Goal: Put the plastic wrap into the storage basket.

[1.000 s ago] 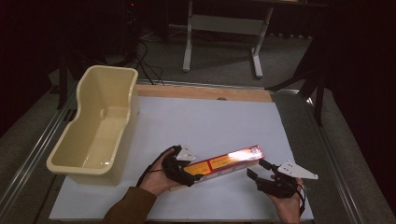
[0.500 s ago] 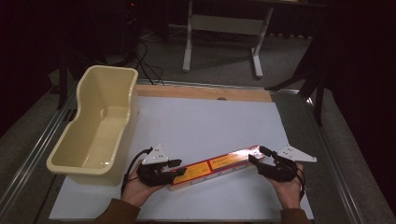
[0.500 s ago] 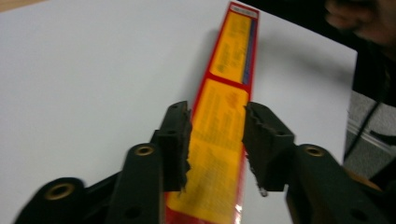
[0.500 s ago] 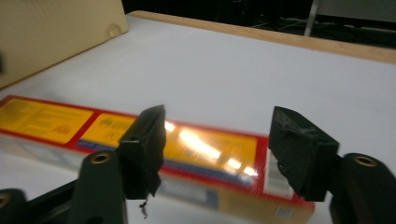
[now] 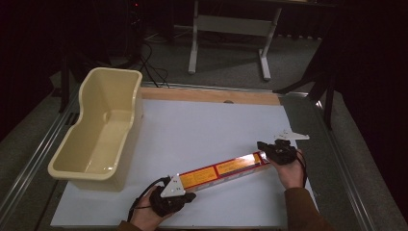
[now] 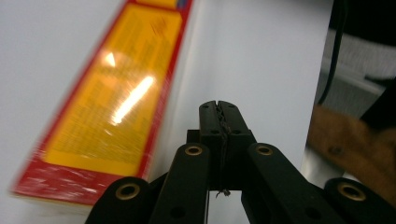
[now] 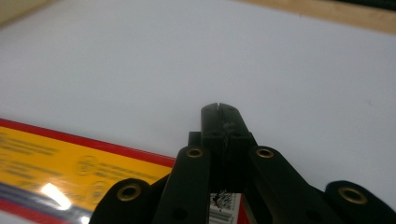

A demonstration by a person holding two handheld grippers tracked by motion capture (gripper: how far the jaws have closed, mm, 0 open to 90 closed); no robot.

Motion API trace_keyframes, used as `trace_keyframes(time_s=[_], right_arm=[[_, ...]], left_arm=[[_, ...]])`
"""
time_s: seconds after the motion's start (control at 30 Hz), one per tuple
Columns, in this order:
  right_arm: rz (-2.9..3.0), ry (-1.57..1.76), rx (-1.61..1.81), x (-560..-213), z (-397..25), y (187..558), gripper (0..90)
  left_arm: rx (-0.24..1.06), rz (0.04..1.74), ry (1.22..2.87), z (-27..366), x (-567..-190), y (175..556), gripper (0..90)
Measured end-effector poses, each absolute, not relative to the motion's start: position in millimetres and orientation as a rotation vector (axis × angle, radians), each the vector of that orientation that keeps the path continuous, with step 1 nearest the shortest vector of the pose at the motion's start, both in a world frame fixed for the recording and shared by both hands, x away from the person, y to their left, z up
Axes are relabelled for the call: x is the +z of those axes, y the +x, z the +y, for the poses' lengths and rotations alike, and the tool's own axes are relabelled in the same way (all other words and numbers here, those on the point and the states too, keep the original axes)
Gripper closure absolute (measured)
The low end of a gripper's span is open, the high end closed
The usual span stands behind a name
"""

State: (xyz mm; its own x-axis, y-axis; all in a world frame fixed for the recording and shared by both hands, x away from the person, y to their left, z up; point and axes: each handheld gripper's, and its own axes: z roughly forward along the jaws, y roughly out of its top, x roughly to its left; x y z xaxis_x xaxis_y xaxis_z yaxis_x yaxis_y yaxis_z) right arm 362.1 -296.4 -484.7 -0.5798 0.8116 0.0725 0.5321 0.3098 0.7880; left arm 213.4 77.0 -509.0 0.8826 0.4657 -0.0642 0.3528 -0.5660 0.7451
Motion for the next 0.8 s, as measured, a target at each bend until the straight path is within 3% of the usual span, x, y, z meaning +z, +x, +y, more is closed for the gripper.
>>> trace_keyframes(time_s=[0.4, 0.8], right_arm=[[2.366, 1.313, 0.976, -486.4, -293.4, 372.1, 89.9], [2.393, 1.330, 0.955, -484.4, -308.2, 311.5, 89.8]], left_arm=[[0.303, 0.719, 2.283, 82.5, -516.3, 222.1, 90.0], [0.455, 0.923, 2.179, 86.1, -505.2, 264.5, 90.0]])
